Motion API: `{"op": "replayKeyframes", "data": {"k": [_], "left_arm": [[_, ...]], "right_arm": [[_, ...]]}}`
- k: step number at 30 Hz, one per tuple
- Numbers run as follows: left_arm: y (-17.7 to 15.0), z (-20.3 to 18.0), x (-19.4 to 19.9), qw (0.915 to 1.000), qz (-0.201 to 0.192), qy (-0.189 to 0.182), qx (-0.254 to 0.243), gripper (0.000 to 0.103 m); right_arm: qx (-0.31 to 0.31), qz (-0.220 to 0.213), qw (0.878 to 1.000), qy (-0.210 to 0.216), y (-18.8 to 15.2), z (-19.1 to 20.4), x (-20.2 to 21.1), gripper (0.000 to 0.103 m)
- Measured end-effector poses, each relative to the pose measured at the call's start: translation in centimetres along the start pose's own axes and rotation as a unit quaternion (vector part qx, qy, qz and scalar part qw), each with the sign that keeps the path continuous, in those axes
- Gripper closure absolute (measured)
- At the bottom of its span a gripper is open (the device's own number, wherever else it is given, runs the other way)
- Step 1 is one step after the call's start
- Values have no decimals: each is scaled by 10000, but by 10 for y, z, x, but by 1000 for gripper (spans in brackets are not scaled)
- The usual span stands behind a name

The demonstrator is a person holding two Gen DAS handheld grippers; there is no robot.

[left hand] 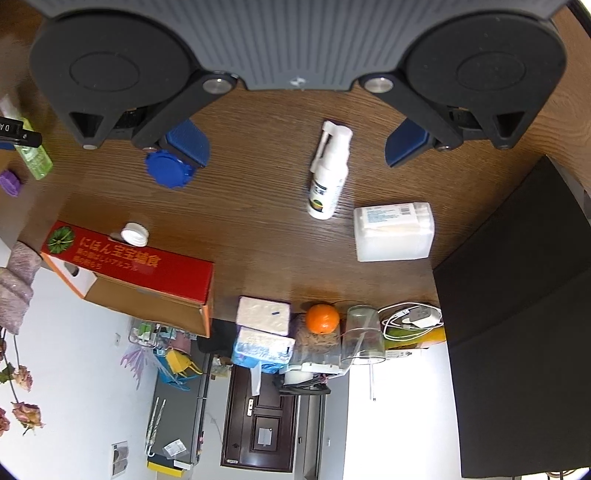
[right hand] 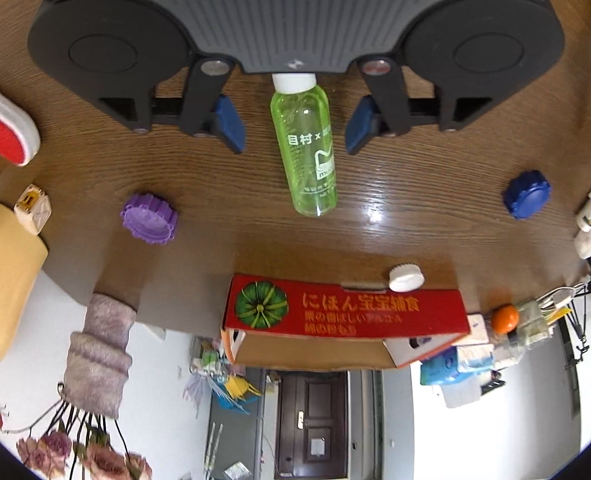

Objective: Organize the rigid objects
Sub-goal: 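Grasp the white tube with the left gripper while the right grasps the green spray bottle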

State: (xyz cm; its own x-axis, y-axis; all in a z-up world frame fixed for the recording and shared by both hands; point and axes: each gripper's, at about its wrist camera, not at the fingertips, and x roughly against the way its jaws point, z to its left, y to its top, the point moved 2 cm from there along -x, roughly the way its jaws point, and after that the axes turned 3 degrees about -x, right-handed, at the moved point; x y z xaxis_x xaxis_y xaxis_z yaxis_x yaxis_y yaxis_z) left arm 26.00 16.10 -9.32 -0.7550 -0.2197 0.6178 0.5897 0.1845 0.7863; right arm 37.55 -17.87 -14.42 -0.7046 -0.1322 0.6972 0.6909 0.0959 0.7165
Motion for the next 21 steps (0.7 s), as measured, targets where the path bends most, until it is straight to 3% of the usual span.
{"op": "replayKeyframes", "data": {"k": [2, 5, 18, 21], "left_arm": [[2, 3, -6, 10000, 29, 25, -6, 0], [5, 8, -15, 10000, 78, 47, -17, 0], [19, 12, -70, 9991, 338, 229, -62, 0], [20, 12, -84, 9985, 414, 342, -93, 5]], "right_arm": [[-128, -33, 9999, 86, -1, -2, -5, 67], [-74, -121, 9999, 44, -1, 1, -5, 73], [-280, -538, 9981, -49, -5, -2, 0, 73], [-348, -575, 9977, -114, -4, -4, 0, 73]]}}
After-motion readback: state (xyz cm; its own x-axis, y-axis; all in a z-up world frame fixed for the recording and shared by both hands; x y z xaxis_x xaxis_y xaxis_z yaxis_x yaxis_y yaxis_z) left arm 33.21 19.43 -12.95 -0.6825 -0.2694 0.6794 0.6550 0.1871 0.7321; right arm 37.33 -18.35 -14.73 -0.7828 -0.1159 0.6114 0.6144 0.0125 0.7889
